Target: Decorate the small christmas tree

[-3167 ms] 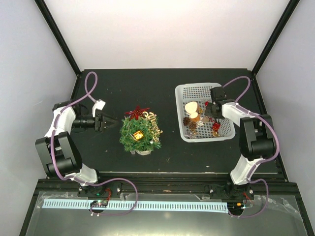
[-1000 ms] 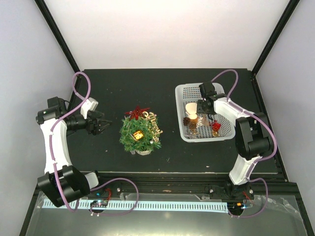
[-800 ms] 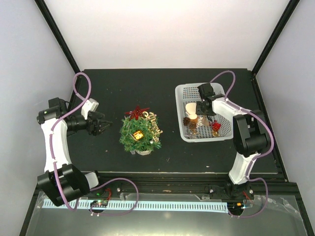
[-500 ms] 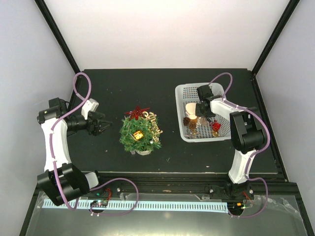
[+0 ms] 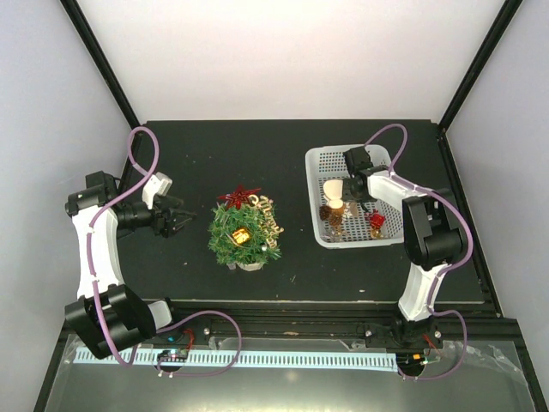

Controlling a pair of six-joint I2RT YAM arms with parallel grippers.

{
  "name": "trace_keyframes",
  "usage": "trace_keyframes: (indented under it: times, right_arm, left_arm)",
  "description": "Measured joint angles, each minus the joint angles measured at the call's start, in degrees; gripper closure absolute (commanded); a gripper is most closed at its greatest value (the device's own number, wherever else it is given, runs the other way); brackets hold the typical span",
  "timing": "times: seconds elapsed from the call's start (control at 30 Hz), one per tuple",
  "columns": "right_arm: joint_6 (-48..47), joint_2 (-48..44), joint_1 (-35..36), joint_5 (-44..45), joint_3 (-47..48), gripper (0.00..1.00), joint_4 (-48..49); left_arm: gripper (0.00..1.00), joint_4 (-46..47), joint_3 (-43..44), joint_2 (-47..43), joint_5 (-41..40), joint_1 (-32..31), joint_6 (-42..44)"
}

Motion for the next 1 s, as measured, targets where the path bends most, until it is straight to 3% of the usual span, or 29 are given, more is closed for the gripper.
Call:
trace_keyframes:
  times: [0.2, 0.33, 0.43, 1.0]
  right_arm:
    - [0.0, -1.4, 0.0, 1.01, 0.0, 0.96, 0.0]
    - [0.09, -1.77, 0.0, 1.01, 0.0, 0.76, -0.04]
    - [-0.17, -1.77, 0.0, 0.96, 0.02, 0.69, -0.15]
    - [0.15, 3.08, -0.44, -0.52, 3.65, 0.71, -0.04]
  left_arm:
    - [0.14, -0.07, 0.0, -0.02, 0.0, 0.0, 0.07]
    - [0.14, -0.22, 0.0, -0.09, -0.02, 0.0, 0.35]
    - [0.14, -0.24, 0.0, -0.44, -0.02, 0.0, 0.46]
    - [0.14, -0.94, -0.02, -0.79, -0.02, 0.0, 0.63]
